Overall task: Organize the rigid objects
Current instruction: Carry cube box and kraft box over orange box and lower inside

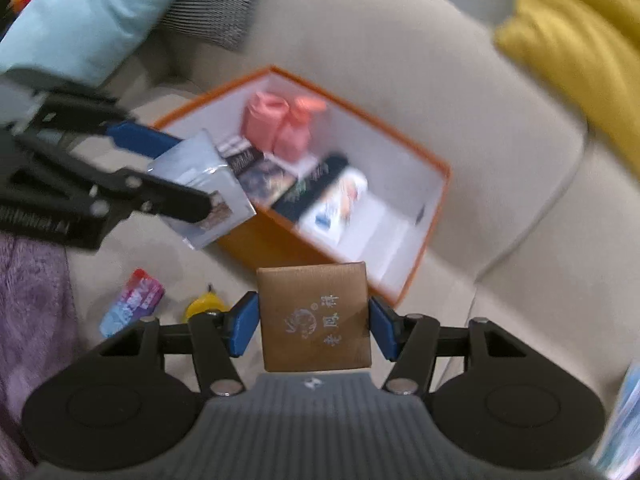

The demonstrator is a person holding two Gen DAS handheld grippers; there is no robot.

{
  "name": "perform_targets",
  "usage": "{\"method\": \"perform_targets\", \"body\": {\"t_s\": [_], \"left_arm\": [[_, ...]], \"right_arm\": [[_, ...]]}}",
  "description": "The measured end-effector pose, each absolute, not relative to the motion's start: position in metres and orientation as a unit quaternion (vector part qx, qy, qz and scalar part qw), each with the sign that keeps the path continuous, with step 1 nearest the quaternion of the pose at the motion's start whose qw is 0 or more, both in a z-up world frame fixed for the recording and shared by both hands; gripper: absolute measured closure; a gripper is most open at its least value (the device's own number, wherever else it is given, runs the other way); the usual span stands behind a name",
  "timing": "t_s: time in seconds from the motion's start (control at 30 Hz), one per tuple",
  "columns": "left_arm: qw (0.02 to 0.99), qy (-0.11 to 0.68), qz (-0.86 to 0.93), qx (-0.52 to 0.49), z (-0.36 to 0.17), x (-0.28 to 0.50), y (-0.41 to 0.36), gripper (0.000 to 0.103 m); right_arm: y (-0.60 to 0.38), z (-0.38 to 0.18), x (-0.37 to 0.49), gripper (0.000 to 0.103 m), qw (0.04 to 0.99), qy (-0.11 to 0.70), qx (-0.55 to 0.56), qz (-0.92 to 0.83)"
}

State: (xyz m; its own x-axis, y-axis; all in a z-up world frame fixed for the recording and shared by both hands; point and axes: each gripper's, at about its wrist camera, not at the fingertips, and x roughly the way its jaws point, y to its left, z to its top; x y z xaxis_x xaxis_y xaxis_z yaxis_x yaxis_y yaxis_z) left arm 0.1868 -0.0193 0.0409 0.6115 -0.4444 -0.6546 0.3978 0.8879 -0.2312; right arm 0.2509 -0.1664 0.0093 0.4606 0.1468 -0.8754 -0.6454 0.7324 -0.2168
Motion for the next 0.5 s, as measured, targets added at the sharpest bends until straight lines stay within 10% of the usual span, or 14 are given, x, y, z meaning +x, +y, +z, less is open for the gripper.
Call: {"method": "perform_targets", "body": {"t_s": [0.5], "left_arm": [[0.879, 0.421, -0.224, -0.014, -0.006, 0.278, -0.03, 0.05]], "right_arm": [[-0.129, -0.044, 0.365, 0.043, 0.696, 0.438, -0.463, 0.331]]}}
